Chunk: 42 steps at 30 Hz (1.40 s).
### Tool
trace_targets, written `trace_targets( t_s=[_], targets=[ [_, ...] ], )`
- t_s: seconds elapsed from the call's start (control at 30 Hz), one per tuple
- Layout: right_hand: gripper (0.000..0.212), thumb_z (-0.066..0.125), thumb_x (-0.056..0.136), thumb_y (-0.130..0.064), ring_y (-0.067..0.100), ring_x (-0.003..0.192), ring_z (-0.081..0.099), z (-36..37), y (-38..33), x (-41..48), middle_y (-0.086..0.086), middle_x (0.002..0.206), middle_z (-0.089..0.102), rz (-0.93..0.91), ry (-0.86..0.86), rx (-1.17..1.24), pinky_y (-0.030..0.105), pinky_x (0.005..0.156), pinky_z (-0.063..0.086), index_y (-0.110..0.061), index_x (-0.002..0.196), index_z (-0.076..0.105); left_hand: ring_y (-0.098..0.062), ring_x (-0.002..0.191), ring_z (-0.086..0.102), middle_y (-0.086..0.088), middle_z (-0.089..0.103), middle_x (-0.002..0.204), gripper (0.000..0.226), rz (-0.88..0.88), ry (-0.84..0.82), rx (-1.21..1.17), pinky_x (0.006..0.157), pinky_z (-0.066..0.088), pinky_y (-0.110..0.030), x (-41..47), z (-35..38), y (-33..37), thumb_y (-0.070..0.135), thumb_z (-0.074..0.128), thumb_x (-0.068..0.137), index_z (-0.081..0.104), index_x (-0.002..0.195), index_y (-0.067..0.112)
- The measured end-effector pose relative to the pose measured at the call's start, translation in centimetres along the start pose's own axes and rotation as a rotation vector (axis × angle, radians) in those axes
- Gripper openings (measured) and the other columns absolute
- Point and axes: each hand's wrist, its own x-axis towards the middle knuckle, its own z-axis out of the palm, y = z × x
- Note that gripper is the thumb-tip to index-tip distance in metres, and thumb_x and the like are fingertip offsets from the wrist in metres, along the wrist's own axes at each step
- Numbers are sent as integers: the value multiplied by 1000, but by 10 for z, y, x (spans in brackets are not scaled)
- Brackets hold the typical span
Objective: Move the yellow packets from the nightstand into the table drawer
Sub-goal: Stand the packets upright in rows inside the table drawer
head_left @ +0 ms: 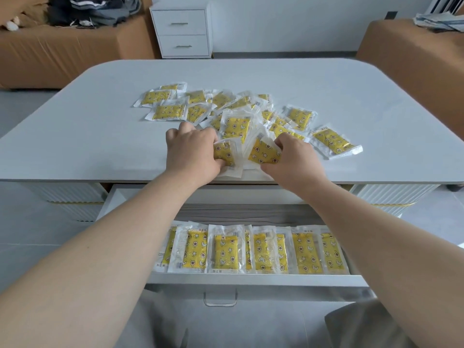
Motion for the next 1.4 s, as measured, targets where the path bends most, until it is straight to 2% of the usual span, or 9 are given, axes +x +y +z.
trace_targets(
  t_s=[0.23, 0.4, 0.57, 0.8, 1.0, 1.1, 1.2, 1.3, 1.4],
  targets=[
    [37, 77, 81, -27, 17, 66, 51, -5, 2, -7, -5, 75, 51, 9, 40, 105, 31, 52, 41, -16, 98, 46, -22, 101, 55, 10, 63, 89, 40, 44, 64, -78, 81, 31, -35, -12, -12, -5, 55, 80, 75, 59, 94, 27],
    [41, 87, 76, -32, 15, 84, 67, -16, -2, -14, -5, 93, 67, 81, -45, 387, 36, 67, 60, -15, 106, 63, -15, 73, 65, 8, 69, 76, 31, -92, -215, -458, 61, 49, -30, -28, -25, -1, 50, 84, 74, 71, 83, 24],
    [26, 85, 80, -32, 16, 82, 75, -22, 4, -27, -4, 92, 77, 75, -146, 602, 40, 75, 64, -21, 99, 71, -12, 66, 70, -1, 77, 76, 28, -268, -457, -809, 68, 56, -28, -44, -28, 7, 35, 89, 70, 76, 81, 13],
    [18, 79, 83, -21, 12, 77, 74, -29, 17, -43, -6, 92, 76, 137, -265, 558, 28, 68, 60, -26, 98, 70, -25, 87, 76, -7, 79, 90, 28, -462, -878, -802, 86, 60, -43, -55, -1, 8, 18, 87, 76, 75, 100, 8],
    [17, 79, 83, -20, 13, 77, 73, -32, 32, -54, -4, 91, 74, 177, -417, 403, 24, 63, 57, -23, 96, 68, -30, 99, 72, -16, 74, 108, 34, -658, -1012, -859, 93, 57, -46, -63, 40, 27, 5, 76, 86, 63, 117, 0],
    [18, 79, 84, -20, 11, 77, 74, -26, 40, -58, -4, 90, 75, 226, -450, 368, 23, 60, 57, -21, 99, 69, -28, 122, 59, -14, 59, 136, 55, -724, -1044, -834, 106, 47, -40, -70, 63, 38, 11, 76, 87, 52, 136, 0],
    [22, 81, 83, -22, 12, 77, 74, -16, 49, -61, -4, 91, 76, 268, -472, 336, 25, 64, 58, -18, 103, 71, -26, 110, 56, -11, 58, 124, 59, -746, -994, -814, 94, 55, -37, -76, 84, 46, 15, 81, 83, 52, 133, 2],
    [24, 83, 82, -21, 15, 79, 75, -8, 57, -62, -2, 91, 77, 332, -514, 347, 33, 73, 62, -18, 103, 72, -18, 75, 52, -6, 54, 92, 64, -710, -953, -751, 72, 56, -28, -77, 98, 50, 18, 87, 77, 52, 127, 3],
    [24, 84, 81, -17, 14, 72, 76, -5, 62, -62, -2, 87, 78, 401, -549, 384, 28, 59, 59, -18, 102, 73, -14, 53, 47, -3, 55, 80, 80, -569, -963, -589, 47, 47, -20, -75, 101, 53, 30, 88, 76, 46, 139, 5]
  ],
)
